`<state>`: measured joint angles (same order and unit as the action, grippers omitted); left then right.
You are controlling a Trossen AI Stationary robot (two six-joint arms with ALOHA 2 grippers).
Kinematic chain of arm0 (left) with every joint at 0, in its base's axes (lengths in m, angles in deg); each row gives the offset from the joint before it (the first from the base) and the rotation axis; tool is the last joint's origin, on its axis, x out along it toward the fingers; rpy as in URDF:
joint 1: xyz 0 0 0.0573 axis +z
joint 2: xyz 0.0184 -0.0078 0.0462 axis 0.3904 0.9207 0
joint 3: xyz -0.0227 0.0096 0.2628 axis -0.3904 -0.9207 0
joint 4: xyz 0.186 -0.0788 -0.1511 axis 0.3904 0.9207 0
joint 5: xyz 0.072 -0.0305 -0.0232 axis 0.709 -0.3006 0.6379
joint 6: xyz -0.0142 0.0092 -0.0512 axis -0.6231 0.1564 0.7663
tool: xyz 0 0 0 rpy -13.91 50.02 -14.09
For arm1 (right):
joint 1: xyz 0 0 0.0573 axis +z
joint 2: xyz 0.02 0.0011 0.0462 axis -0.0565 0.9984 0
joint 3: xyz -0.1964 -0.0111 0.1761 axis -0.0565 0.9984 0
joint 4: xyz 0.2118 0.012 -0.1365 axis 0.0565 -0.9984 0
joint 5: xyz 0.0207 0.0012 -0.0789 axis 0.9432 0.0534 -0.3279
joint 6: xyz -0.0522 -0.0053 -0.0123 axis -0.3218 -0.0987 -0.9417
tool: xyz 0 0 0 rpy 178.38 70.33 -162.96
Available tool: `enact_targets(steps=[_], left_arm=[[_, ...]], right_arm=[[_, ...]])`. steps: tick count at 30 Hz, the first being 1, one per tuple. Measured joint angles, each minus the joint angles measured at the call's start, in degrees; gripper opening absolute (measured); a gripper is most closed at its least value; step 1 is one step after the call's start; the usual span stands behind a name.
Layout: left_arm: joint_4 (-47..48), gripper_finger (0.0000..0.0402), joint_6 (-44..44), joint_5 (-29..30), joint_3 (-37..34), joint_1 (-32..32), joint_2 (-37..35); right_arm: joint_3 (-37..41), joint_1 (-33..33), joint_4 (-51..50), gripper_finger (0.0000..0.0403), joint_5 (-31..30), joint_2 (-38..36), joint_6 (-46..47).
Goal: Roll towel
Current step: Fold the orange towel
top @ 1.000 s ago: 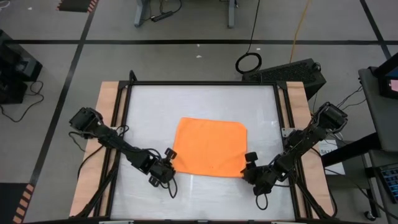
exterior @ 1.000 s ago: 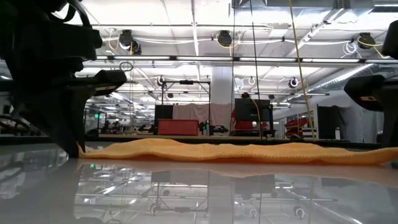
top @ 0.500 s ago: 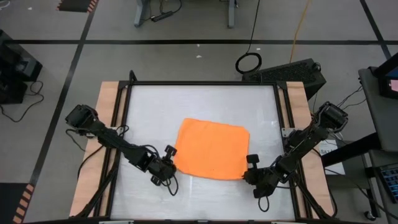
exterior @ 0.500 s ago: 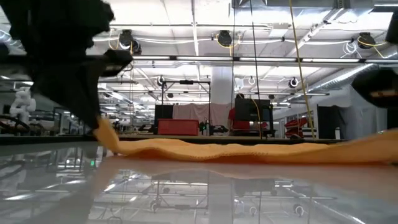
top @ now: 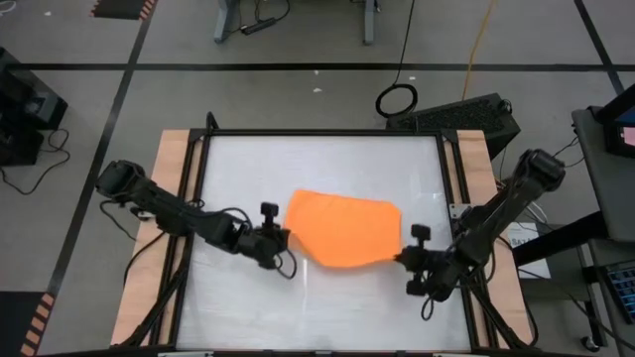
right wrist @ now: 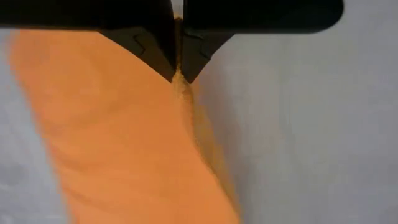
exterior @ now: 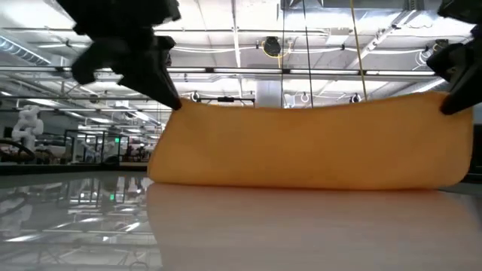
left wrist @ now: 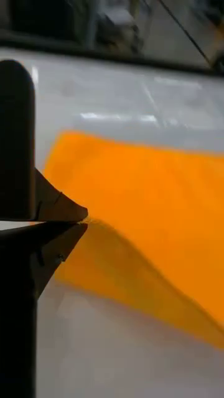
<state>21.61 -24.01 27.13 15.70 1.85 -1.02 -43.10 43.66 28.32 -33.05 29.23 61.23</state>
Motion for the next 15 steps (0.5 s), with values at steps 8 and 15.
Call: enact_targets(steps=[8, 15], left_arm=[[-0.54, 0.0001, -0.46, 5.67, 0.00, 9.55, 0.00], [-3.16, 0.0001, -3.64, 1.95, -0.02, 17.27, 0.33]], right_arm=[[0.00, -5.04, -12.61, 0.0000, -4.05, -2.63, 7.88], [0.00, -13.06, -16.95, 0.0000, -4.41, -2.94, 6.32]])
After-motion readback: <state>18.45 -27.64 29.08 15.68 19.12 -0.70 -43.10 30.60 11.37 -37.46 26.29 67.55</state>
